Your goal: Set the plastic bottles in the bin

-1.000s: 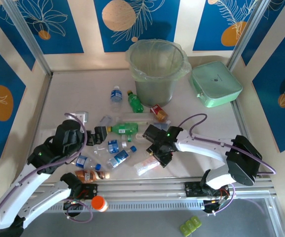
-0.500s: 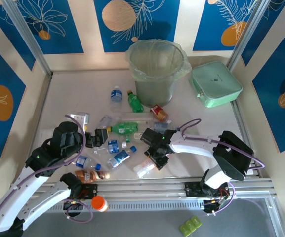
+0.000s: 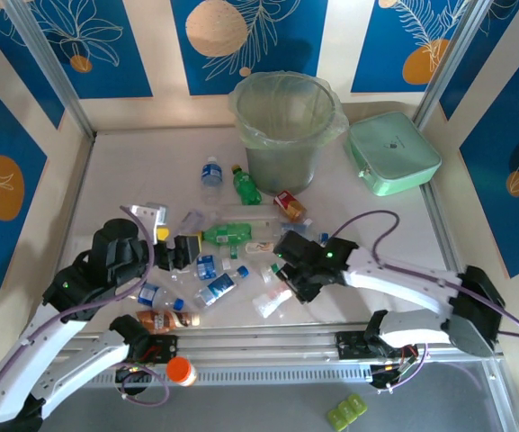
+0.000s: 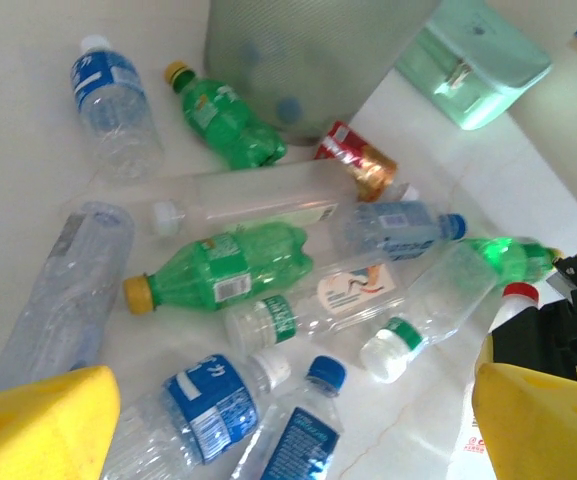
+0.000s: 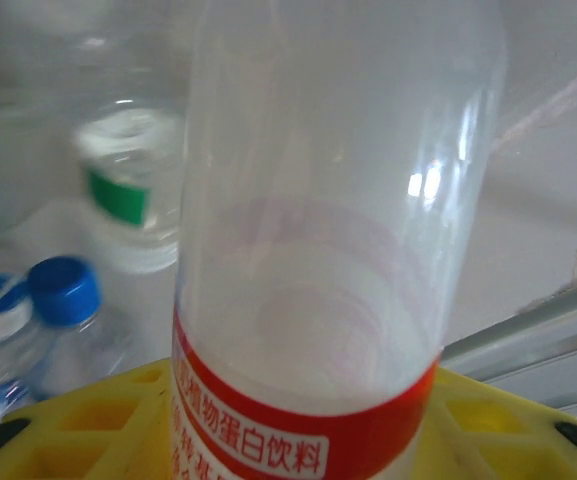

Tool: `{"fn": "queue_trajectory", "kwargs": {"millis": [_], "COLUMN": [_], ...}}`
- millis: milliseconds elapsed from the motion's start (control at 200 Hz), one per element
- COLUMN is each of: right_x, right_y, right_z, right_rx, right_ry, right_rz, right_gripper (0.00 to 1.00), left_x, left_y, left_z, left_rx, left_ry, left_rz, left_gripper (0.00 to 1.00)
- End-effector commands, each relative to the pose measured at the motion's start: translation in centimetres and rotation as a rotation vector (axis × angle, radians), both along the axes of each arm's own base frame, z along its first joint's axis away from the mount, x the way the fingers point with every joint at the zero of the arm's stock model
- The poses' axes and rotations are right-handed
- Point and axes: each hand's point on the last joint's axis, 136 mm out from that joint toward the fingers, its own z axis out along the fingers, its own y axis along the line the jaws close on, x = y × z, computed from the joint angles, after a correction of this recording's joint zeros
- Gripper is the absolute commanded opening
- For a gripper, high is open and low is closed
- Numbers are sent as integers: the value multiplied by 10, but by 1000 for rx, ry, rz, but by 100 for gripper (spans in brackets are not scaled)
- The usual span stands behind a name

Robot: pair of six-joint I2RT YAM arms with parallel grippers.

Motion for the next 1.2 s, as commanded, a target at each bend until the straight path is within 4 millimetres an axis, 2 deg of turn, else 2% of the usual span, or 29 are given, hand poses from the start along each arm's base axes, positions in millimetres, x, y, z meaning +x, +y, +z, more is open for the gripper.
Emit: {"fn": "queue_trajectory", "kwargs": {"millis": [0, 165, 280, 350, 480, 540, 565, 610, 805, 880, 1035, 1195], "right_x": [16, 56, 91, 115, 165, 191, 201, 222, 307, 339, 391, 417], "right_y": [-19, -31, -44, -48, -55, -58, -58, -58, -54, -56, -43, -22], "right_z": [36, 106, 155, 186, 236, 250, 263, 270, 291, 288, 271, 233], "right_rx": [-36, 29, 74, 106, 79, 42, 37, 24, 8, -8, -29, -62], "right_ry": [-184, -461, -602, -680, -791, -809, -844, -854, -903, -898, -892, -849], "right_rz": [74, 189, 208, 214, 261, 278, 293, 304, 312, 294, 341, 403], "right_gripper": [48, 48, 46, 45, 45, 45, 45, 45, 45, 45, 45, 48], "left_x": [-6, -20, -17, -11, 2, 7, 9, 11, 19, 21, 24, 23], "left_y": [-5, -30, -37, -39, -44, -46, -47, -48, -50, -52, -54, -54], "left_z": [37, 81, 95, 91, 72, 61, 56, 50, 31, 25, 21, 20], "left_rx": [-56, -162, -189, -186, -161, -149, -144, -134, -123, -124, -117, -117], "left_ry": [-71, -138, -149, -147, -123, -115, -114, -117, -131, -125, -115, -123], "left_rz": [-51, -213, -232, -226, -202, -196, -195, -194, -186, -185, -190, -195], "left_gripper": [91, 89, 88, 88, 87, 87, 87, 87, 88, 88, 88, 88]}}
